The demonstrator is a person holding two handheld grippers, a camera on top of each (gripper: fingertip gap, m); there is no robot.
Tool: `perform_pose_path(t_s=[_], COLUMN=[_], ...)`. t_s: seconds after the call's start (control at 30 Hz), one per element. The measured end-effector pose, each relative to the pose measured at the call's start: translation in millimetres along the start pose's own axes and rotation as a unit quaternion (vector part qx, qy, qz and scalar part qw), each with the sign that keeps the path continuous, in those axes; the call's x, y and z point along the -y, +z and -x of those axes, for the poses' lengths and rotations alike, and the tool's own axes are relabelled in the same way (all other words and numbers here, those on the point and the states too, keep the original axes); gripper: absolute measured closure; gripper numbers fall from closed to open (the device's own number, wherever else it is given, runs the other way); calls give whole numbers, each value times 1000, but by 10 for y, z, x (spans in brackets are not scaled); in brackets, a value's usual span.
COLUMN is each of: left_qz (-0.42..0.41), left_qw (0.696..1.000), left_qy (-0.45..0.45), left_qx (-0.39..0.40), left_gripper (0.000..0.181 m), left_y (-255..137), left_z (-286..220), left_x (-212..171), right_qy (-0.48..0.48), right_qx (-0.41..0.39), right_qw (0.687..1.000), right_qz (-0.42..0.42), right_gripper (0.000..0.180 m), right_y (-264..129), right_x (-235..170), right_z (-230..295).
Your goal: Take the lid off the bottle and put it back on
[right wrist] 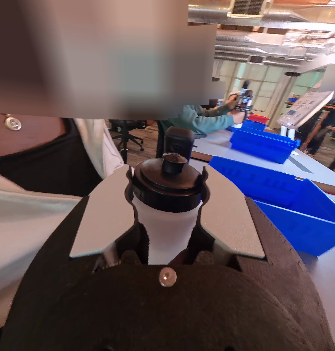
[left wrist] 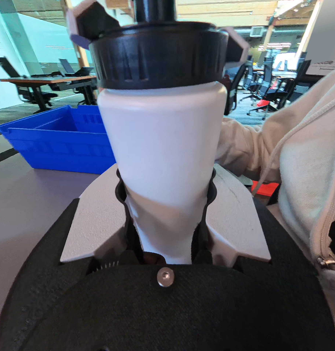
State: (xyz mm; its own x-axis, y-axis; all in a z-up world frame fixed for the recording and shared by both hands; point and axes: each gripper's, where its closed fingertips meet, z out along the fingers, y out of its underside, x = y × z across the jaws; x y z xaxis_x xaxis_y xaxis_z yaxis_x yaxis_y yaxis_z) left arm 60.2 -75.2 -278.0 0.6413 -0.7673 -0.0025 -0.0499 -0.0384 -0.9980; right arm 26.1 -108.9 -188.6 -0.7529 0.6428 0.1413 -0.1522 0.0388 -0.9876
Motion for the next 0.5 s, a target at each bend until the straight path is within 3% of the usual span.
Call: perform_pose_path(t_s=[0.17,0.3,0.5], left_qz=[0,0,-3], left_qw=[997,998,1000], left_qy=[15,14,13], left_qx=[71,60,-25], left_gripper=[95,95,95], left_y=[-23,-7,30], left_z=[163,136,-121], left_x=[-8,-9,-5], right_qy=[79,76,88], right_qx=[-157,-203,-8], right_qw=[984,975,995], right_qz=[10,50,48], right_gripper=[88,105,105], right_y=[-73,-34,-20], right_x=[-21,-83,-51], right_z=[-232,-199,95])
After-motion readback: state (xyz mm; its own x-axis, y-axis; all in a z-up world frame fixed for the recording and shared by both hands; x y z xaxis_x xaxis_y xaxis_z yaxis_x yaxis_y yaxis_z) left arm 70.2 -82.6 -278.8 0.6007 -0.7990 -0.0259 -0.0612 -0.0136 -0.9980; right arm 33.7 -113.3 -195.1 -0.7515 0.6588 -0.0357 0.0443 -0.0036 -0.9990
